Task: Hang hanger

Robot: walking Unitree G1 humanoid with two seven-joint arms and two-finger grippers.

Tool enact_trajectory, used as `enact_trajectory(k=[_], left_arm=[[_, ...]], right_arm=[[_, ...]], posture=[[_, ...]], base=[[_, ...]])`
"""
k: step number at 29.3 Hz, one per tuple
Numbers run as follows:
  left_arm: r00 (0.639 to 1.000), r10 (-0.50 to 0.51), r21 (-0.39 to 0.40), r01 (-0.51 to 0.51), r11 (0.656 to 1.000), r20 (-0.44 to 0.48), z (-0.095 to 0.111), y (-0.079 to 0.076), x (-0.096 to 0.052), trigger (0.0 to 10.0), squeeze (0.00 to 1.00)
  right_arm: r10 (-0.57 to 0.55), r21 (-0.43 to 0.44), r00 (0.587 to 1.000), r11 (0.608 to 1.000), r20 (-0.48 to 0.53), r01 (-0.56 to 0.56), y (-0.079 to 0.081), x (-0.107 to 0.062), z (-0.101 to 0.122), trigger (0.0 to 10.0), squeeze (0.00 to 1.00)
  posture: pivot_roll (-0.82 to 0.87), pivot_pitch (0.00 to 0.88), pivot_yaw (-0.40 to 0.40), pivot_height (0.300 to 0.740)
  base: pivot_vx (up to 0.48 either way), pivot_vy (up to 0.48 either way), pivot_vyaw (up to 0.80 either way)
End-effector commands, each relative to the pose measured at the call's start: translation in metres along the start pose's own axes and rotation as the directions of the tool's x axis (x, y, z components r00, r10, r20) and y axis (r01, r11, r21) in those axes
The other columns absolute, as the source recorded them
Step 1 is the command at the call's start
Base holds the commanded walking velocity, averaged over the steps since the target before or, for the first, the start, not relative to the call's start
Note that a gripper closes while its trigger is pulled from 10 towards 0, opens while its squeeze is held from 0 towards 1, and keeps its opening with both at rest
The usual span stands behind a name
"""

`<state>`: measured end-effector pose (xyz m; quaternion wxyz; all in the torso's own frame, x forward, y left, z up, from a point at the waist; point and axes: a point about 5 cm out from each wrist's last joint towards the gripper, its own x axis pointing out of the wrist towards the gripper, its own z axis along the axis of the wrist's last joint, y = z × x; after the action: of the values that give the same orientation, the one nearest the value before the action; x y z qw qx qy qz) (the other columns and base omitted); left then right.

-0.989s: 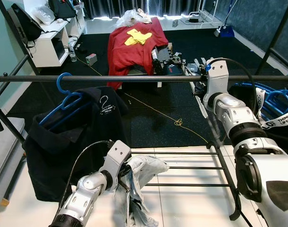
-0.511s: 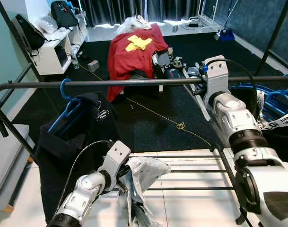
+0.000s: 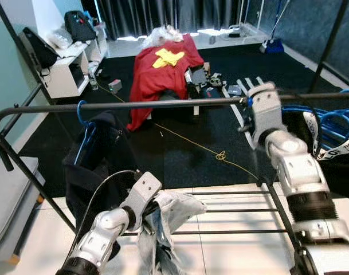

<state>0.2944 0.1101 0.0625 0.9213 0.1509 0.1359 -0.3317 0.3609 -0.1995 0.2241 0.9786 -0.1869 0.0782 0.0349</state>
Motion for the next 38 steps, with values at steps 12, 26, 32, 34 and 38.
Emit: enact_trajectory(k=[12, 26, 32, 34, 38], left_arm=[[1.000, 0.017, 0.025, -0.017, 1.000, 0.005, -0.002, 0.007, -0.006, 10.0, 0.00], [1.000, 0.012, 0.027, -0.013, 1.000, 0.010, -0.002, 0.007, -0.006, 10.0, 0.00], [0.966, 0.251, -0.178, -0.238, 0.955, 0.054, 0.000, 0.033, -0.009, 10.0, 0.00], [0.917, 0.394, -0.279, -0.366, 0.888, 0.051, -0.003, 0.049, -0.018, 10.0, 0.00], [0.894, 0.447, -0.298, -0.416, 0.860, 0.043, -0.007, 0.053, -0.025, 10.0, 0.00]], right_arm=[[0.044, -0.056, 0.999, 0.997, 0.005, -0.044, 0.018, -0.028, 0.012, 10.0, 0.00], [0.056, -0.076, 0.998, 0.996, 0.017, -0.055, 0.019, -0.037, 0.020, 10.0, 0.00], [0.261, 0.021, 0.960, 0.964, 0.100, -0.265, 0.059, -0.029, 0.005, 10.0, 0.00], [0.340, 0.057, 0.932, 0.935, 0.126, -0.349, 0.082, -0.024, -0.011, 10.0, 0.00], [0.393, 0.060, 0.908, 0.913, 0.143, -0.405, 0.093, -0.024, -0.016, 10.0, 0.00]], posture=[[-0.03, 0.000, 0.071, 0.740], [-0.03, 0.000, 0.073, 0.740], [-0.01, 0.000, 0.058, 0.740], [0.00, 0.000, 0.038, 0.740], [0.01, 0.000, 0.025, 0.740]], base=[[0.000, 0.000, 0.00], [0.000, 0.000, 0.00], [0.000, 0.000, 0.00], [0.000, 0.000, 0.00], [0.000, 0.000, 0.00]])
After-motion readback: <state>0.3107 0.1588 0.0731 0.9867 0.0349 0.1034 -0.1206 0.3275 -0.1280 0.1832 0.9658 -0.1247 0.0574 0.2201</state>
